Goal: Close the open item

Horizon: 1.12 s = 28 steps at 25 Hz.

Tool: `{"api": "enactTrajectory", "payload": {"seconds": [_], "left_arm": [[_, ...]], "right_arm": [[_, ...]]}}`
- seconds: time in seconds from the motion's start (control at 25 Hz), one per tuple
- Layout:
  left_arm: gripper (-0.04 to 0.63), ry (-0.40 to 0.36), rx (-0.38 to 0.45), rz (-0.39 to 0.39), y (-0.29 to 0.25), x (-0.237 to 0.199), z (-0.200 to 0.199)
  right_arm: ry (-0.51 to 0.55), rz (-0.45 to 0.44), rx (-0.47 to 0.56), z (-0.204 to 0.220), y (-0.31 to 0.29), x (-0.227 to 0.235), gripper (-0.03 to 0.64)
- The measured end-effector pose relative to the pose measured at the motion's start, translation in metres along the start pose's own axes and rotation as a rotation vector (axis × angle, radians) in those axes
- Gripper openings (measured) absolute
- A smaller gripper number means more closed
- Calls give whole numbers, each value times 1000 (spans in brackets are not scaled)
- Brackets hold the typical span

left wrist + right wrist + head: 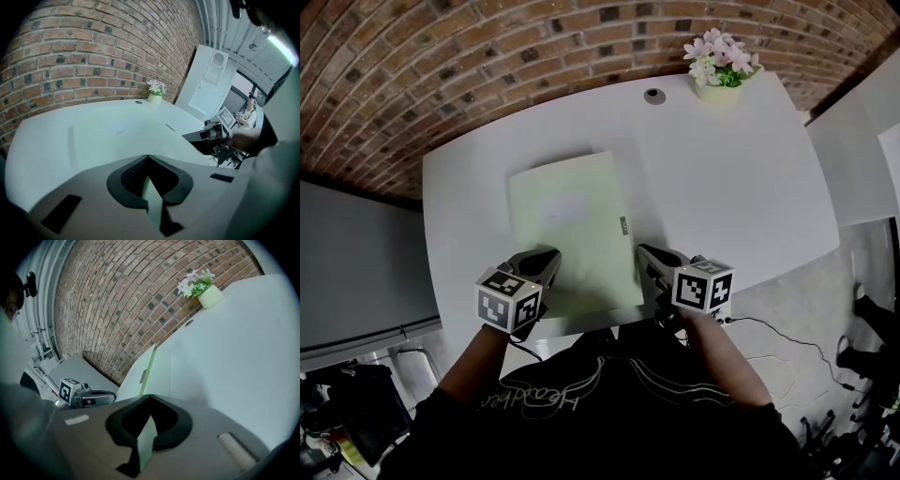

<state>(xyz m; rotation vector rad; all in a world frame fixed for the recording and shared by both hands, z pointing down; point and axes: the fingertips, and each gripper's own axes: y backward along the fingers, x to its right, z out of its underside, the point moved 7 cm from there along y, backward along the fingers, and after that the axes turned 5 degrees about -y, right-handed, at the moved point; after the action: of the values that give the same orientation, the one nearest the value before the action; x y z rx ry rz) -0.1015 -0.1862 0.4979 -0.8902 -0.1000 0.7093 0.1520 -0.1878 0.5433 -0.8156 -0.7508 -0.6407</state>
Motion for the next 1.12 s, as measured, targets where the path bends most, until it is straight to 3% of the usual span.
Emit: {"api": "enactTrajectory", "payload": {"seconds": [1.12], "left_arm": [[2,-12,-96,-32,-19,4,2]], "right_arm": [[52,-110,-131,-7,-6,2,3]]}}
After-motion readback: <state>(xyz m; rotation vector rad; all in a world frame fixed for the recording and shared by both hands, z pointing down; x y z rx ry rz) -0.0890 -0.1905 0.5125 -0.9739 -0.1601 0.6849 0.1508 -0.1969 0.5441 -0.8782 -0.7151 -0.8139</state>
